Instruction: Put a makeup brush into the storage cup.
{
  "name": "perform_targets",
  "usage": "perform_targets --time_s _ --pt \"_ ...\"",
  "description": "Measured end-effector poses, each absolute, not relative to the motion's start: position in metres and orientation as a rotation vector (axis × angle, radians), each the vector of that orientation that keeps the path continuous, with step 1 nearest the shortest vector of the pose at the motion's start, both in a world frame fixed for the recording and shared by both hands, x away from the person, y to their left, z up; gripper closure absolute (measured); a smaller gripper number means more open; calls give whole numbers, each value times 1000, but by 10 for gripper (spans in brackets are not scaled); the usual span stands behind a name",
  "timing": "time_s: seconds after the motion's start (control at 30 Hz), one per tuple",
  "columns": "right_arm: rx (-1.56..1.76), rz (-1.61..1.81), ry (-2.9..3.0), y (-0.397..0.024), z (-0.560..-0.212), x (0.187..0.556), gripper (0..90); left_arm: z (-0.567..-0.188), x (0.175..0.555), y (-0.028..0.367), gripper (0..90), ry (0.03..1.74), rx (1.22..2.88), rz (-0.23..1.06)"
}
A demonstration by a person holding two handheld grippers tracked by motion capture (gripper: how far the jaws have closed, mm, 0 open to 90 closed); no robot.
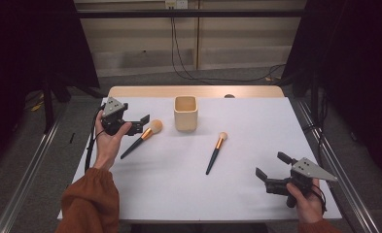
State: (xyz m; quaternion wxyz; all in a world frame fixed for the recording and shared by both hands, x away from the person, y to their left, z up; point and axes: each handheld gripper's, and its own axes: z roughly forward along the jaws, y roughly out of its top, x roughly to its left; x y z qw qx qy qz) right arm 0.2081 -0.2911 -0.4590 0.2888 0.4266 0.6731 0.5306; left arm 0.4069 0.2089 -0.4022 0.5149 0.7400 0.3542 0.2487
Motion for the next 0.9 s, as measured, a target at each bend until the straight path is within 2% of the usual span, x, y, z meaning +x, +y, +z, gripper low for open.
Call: perform_targets --time_s 0.17,0.3,0.43,0.53,0.67,0.9 --pt "1140 1418 1800 -291 -459 208 6 -402 412 209 40 882 1803 582" --pt "1143 1416 1801 -291 -459 208 6 -400 413 204 57 872 1914 591" --pt "1140 1416 1807 -291 -460 208 7 -399 416 201 44 888 1954 569" --pt "1138 1415 1808 -290 -460 208 6 -400 419 200 37 886 2024 604" --pt "1142 1416 1815 -290 -460 209 6 -401 426 200 35 885 2143 492" --pt "1144 1411 1824 -290 -461 209 6 -403 434 198 41 896 2263 417"
